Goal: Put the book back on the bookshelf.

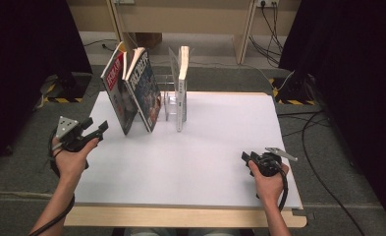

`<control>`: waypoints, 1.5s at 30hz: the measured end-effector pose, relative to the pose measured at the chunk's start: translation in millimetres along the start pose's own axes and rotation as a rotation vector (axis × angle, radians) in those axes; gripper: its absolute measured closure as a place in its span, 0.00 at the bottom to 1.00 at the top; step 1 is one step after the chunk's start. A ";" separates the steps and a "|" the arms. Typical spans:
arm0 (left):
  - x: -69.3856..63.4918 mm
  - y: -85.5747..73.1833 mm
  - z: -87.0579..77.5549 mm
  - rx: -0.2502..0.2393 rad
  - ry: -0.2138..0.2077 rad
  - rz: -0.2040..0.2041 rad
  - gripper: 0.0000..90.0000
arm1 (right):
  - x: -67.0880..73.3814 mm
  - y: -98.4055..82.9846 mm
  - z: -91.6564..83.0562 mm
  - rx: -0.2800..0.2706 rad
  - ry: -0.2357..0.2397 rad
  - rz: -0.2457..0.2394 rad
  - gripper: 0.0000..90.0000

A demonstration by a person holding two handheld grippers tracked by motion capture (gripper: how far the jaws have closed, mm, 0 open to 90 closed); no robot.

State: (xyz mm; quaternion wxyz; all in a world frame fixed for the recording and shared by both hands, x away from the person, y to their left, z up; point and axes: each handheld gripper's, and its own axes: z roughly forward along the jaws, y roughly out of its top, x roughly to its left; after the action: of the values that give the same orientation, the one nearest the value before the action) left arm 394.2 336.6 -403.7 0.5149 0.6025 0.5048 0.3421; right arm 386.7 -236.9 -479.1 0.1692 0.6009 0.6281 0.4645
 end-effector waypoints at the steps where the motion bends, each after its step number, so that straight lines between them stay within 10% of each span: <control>1: 0.1 -1.1 -1.2 0.002 -0.002 0.000 0.41 | 0.0 0.4 -0.5 -0.002 -0.001 -0.002 0.63; 45: 11.4 -65.9 -43.9 0.102 0.010 -0.047 0.40 | 5.4 1.0 -4.1 -0.012 -0.007 -0.028 0.62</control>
State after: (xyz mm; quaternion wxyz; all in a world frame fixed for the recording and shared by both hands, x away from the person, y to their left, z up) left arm 339.3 357.0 -458.2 0.4888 0.6142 0.5383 0.3068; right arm 383.0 -233.6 -474.3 0.1814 0.5925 0.6333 0.4636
